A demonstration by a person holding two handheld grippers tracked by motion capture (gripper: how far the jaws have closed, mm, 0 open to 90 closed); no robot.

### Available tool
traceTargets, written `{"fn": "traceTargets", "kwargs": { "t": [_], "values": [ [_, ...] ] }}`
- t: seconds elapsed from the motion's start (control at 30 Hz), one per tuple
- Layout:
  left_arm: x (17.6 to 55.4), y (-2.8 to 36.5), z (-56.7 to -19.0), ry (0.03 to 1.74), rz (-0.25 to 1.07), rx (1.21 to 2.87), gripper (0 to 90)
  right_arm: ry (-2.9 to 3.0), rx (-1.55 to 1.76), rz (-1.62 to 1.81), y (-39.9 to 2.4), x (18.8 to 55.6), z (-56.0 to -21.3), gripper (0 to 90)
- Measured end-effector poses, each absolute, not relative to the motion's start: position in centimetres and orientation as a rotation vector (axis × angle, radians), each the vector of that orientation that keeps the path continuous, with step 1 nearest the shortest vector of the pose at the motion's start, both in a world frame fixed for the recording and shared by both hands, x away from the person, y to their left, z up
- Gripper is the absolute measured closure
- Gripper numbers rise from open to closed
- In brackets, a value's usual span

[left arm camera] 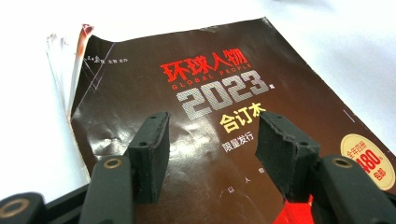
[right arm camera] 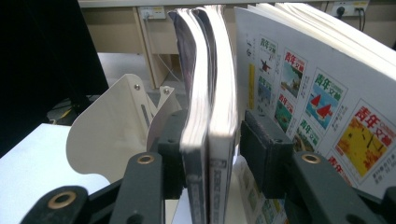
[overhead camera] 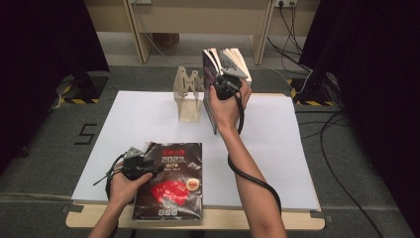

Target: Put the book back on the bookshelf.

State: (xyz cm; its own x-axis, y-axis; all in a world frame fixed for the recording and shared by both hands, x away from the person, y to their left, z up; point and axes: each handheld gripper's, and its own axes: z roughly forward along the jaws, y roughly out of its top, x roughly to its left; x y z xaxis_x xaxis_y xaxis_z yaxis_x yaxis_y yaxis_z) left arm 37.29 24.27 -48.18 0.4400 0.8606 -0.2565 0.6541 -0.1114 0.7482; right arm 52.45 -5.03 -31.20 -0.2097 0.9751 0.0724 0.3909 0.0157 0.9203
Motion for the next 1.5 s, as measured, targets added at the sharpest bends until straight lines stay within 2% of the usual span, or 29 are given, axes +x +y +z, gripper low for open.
{"fn": "traceTargets", "kwargs": {
  "t": [0.73,0.93,1.5],
  "values": [
    [37.3,24.2,-48.1,1.288,0.306,1.833,43.7,1.685,1.416,1.235,-5.6,51.0,-31.3,59.0],
    [37.2,24.0,-48.1,1.283,0.302,1.837,43.7,1.738,1.471,1.207,-5.5,52.1,-32.0,59.1],
    [37.3,24.1,-48.1,1.284,0.294,1.831,43.8,1.767,1.519,1.074,-4.5,54.2,-31.9,76.2]
  ]
}}
